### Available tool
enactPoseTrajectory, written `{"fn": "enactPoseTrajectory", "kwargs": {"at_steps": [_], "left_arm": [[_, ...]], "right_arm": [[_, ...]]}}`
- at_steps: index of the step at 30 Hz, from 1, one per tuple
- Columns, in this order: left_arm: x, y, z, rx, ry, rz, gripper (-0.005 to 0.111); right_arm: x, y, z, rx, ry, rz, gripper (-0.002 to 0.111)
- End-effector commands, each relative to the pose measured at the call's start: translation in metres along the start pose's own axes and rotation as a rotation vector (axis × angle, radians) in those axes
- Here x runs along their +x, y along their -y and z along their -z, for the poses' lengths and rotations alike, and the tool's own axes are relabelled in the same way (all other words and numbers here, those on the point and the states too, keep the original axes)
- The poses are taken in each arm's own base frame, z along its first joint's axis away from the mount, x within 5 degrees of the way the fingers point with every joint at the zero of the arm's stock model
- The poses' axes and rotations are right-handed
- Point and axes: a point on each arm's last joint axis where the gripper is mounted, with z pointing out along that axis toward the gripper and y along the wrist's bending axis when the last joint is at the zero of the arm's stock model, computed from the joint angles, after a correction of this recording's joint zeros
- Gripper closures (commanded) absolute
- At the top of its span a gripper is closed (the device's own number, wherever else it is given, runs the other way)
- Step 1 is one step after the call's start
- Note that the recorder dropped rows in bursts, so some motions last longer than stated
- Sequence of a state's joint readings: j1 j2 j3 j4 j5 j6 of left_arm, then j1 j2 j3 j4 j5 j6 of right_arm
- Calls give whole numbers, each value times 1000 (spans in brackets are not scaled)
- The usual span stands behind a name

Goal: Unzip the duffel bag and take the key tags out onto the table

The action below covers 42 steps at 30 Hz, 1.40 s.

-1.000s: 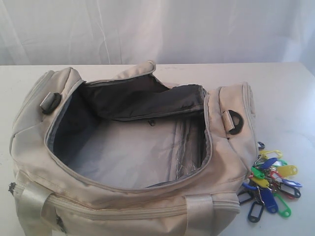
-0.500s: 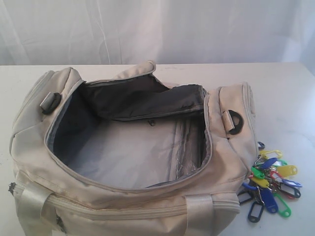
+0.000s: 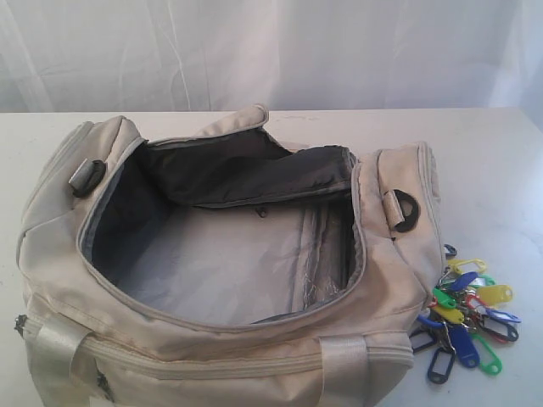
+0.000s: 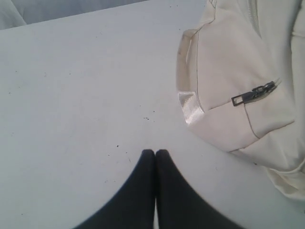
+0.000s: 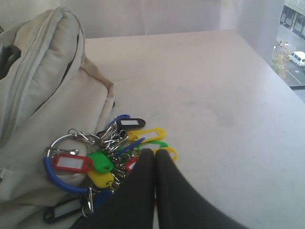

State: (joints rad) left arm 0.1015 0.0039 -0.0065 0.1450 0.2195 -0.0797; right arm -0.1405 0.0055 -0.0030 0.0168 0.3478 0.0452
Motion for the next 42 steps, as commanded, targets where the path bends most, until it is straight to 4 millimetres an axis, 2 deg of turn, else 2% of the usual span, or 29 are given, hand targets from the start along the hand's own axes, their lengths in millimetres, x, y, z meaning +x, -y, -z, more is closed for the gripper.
{"fn": "enactPoseTrajectory", "kwargs": {"at_steps": [1,4,42], "left_arm": [[1,2,-1,22,5,117,107],[1,3,0,33,5,173,107],[1,2,-1,26,10,175,107]], "right_arm": [[0,0,0,4,8,4,108],[0,0,0,4,8,4,108],[0,0,0,4,8,4,108]]}}
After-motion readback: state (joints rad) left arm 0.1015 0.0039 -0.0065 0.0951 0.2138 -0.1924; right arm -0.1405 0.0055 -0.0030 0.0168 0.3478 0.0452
